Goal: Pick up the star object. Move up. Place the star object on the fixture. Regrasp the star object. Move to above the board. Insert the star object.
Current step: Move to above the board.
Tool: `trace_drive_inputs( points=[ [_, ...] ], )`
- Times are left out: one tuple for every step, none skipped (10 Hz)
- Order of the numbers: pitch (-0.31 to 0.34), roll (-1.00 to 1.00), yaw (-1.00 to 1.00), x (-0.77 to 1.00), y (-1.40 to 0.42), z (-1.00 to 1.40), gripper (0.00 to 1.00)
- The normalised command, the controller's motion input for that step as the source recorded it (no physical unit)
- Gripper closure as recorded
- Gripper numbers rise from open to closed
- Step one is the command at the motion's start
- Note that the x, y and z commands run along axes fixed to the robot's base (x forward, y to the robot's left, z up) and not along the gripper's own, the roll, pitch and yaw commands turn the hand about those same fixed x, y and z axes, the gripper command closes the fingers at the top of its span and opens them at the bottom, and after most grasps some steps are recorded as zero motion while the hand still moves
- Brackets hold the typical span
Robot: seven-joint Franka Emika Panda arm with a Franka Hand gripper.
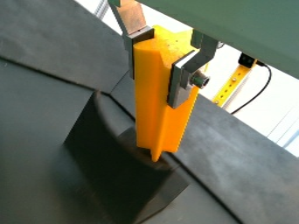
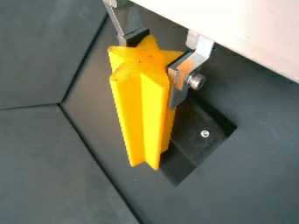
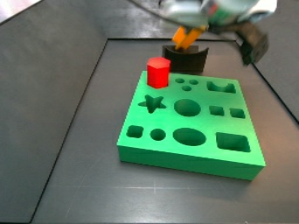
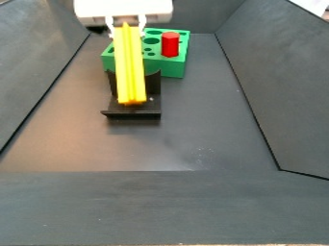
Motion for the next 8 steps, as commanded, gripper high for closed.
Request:
trace_drive_inputs(
  points=[
    [-0.082, -0.18, 0.00, 0.07, 0.10, 1.00, 1.00],
    [-0.070, -0.11, -0.03, 0.05, 0.09, 1.00, 1.00],
    [-0.053, -0.08, -0.05, 0.04, 0.08, 1.00, 1.00],
    [-0.033, -0.06, -0.06, 0.02, 0.08, 1.00, 1.00],
    [-0.007, -0.05, -0.06, 0.00, 0.07, 1.00, 1.00],
    [0.018, -0.05, -0.06, -0.01, 0.06, 0.95, 1.00],
    [0.051, -0.05, -0.05, -0.01, 0.03, 0.72, 1.00],
    [0.064, -0.06, -0.04, -0.02, 0.02, 0.54, 1.00]
  ],
)
